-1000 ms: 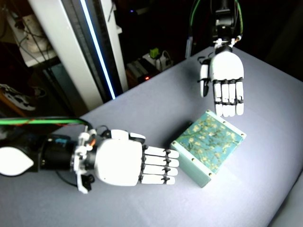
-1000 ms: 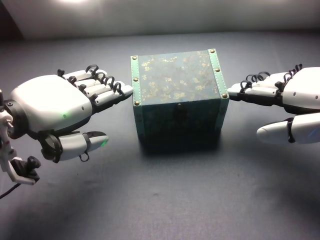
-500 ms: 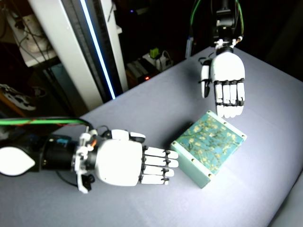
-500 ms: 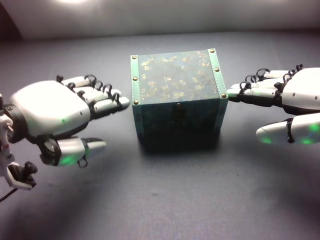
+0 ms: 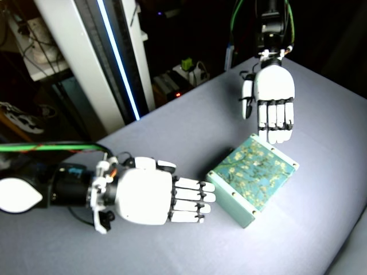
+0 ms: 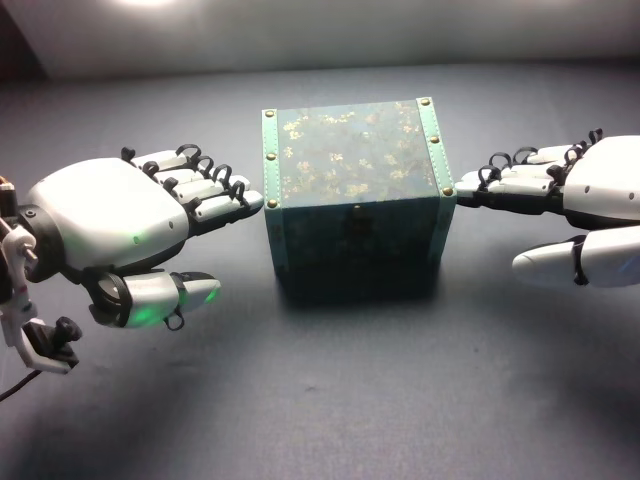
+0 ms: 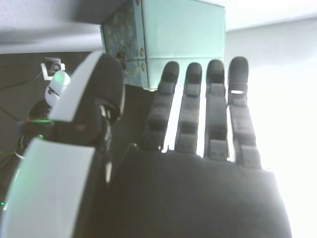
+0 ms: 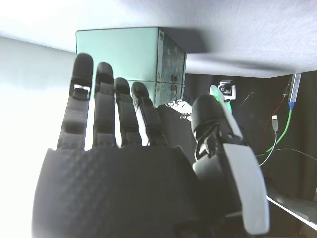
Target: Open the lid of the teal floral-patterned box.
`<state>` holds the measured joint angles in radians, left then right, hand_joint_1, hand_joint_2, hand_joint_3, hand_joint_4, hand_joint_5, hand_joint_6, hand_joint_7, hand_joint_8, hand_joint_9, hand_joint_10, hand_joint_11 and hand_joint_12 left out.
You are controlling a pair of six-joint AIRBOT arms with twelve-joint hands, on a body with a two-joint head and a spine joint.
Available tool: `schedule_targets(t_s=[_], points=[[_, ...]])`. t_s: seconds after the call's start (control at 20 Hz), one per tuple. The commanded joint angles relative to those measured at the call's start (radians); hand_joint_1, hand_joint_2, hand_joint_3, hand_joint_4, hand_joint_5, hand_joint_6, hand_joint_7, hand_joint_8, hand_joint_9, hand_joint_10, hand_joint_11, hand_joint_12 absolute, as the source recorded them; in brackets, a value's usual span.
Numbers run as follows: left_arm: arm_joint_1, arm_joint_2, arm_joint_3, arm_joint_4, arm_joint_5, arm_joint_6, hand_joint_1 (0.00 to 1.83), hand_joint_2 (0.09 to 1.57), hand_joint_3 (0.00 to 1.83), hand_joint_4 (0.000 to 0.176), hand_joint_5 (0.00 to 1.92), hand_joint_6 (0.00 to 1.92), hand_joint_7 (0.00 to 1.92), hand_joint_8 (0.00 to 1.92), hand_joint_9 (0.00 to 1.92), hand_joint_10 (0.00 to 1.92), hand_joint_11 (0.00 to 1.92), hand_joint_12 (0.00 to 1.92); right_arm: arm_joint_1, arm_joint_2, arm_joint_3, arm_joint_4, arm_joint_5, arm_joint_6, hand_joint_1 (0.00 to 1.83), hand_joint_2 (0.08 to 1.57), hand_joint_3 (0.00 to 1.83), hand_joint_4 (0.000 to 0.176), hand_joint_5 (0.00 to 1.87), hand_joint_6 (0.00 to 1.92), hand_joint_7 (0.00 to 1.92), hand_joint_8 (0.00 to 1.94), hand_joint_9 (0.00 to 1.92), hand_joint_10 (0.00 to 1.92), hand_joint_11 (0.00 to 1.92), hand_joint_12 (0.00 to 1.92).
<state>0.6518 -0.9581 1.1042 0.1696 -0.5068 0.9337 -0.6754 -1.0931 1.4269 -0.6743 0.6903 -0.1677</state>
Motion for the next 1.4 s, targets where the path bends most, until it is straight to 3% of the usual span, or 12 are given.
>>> schedule_targets(t_s=[0.0,0.2,0.25,0.35,0.5,0.65,0.85,0.9,1.0,1.1,1.2,1.35], points=[[-0.018,-0.008,0.000,0.005,-0.124,-0.002,0.40,1.53,0.00,0.000,0.07,0.01,0.11,0.00,0.18,0.01,0.00,0.39,0.015,-0.007,-0.006,0.038,0.112,0.008,0.00,1.42,0.00,0.000,0.02,0.00,0.05,0.00,0.30,0.00,0.02,1.00],[-0.023,-0.017,0.004,0.000,-0.137,-0.003,0.43,1.52,0.00,0.000,0.01,0.00,0.10,0.00,0.22,0.00,0.00,0.44,0.017,-0.009,-0.009,0.048,0.132,0.009,0.00,1.32,0.00,0.003,0.01,0.00,0.06,0.00,0.34,0.00,0.09,0.96],[-0.022,-0.017,0.004,-0.004,-0.146,-0.004,0.47,1.51,0.00,0.000,0.01,0.00,0.10,0.00,0.22,0.00,0.00,0.46,0.017,-0.009,-0.009,0.053,0.140,0.010,0.00,1.33,0.00,0.014,0.00,0.00,0.05,0.00,0.32,0.00,0.09,0.92],[-0.021,-0.017,0.004,-0.009,-0.177,-0.019,0.43,1.54,0.00,0.000,0.00,0.00,0.06,0.00,0.15,0.00,0.00,0.39,0.017,-0.009,-0.009,0.071,0.162,0.013,0.00,1.30,0.00,0.000,0.02,0.00,0.08,0.00,0.21,0.00,0.03,0.72],[-0.023,-0.017,0.003,-0.009,-0.216,-0.035,0.42,1.54,0.00,0.000,0.00,0.00,0.04,0.01,0.12,0.00,0.00,0.34,0.017,-0.009,-0.009,0.101,0.196,0.014,0.00,1.36,0.00,0.000,0.10,0.01,0.11,0.00,0.10,0.00,0.03,0.36],[-0.024,-0.017,0.002,-0.027,-0.257,-0.035,0.25,1.55,0.01,0.000,0.00,0.00,0.01,0.00,0.08,0.00,0.00,0.24,0.017,-0.009,-0.009,0.136,0.235,0.014,0.00,1.33,0.00,0.000,0.12,0.00,0.10,0.00,0.11,0.00,0.04,0.27],[-0.020,-0.018,0.005,-0.079,-0.310,-0.029,0.23,1.53,0.00,0.000,0.01,0.00,0.03,0.00,0.08,0.00,0.00,0.31,0.017,-0.023,0.008,0.218,0.288,0.014,0.00,1.26,0.00,0.000,0.11,0.00,0.10,0.00,0.11,0.01,0.05,0.25],[-0.020,-0.019,0.005,-0.098,-0.320,-0.016,0.26,1.51,0.00,0.000,0.02,0.00,0.05,0.01,0.09,0.00,0.00,0.33,0.017,-0.031,0.017,0.241,0.302,0.014,0.00,1.27,0.00,0.000,0.12,0.00,0.11,0.00,0.25,0.00,0.15,0.36],[-0.023,-0.021,0.008,-0.128,-0.332,0.007,0.29,1.46,0.00,0.000,0.00,0.00,0.01,0.00,0.05,0.00,0.01,0.24,0.017,-0.040,0.030,0.276,0.318,0.014,0.00,1.25,0.00,0.000,0.09,0.00,0.08,0.00,0.11,0.00,0.01,0.30],[-0.040,-0.034,0.025,-0.153,-0.338,0.022,0.07,1.43,0.00,0.000,0.02,0.01,0.02,0.00,0.03,0.00,0.00,0.14,0.028,-0.051,0.051,0.302,0.321,0.014,0.00,1.28,0.01,0.000,0.11,0.00,0.09,0.00,0.09,0.00,0.01,0.22],[-0.064,-0.054,0.046,-0.176,-0.332,0.040,0.11,1.45,0.00,0.000,0.11,0.02,0.09,0.01,0.09,0.01,0.05,0.13,0.040,-0.063,0.068,0.319,0.321,0.014,0.00,1.27,0.00,0.000,0.11,0.00,0.09,0.00,0.08,0.00,0.02,0.20],[-0.100,-0.085,0.084,-0.212,-0.321,0.061,0.00,1.28,0.00,0.000,0.00,0.00,0.01,0.00,0.05,0.00,0.06,0.15,0.069,-0.086,0.093,0.325,0.320,0.014,0.00,1.25,0.00,0.000,0.14,0.01,0.12,0.00,0.12,0.00,0.05,0.29]])
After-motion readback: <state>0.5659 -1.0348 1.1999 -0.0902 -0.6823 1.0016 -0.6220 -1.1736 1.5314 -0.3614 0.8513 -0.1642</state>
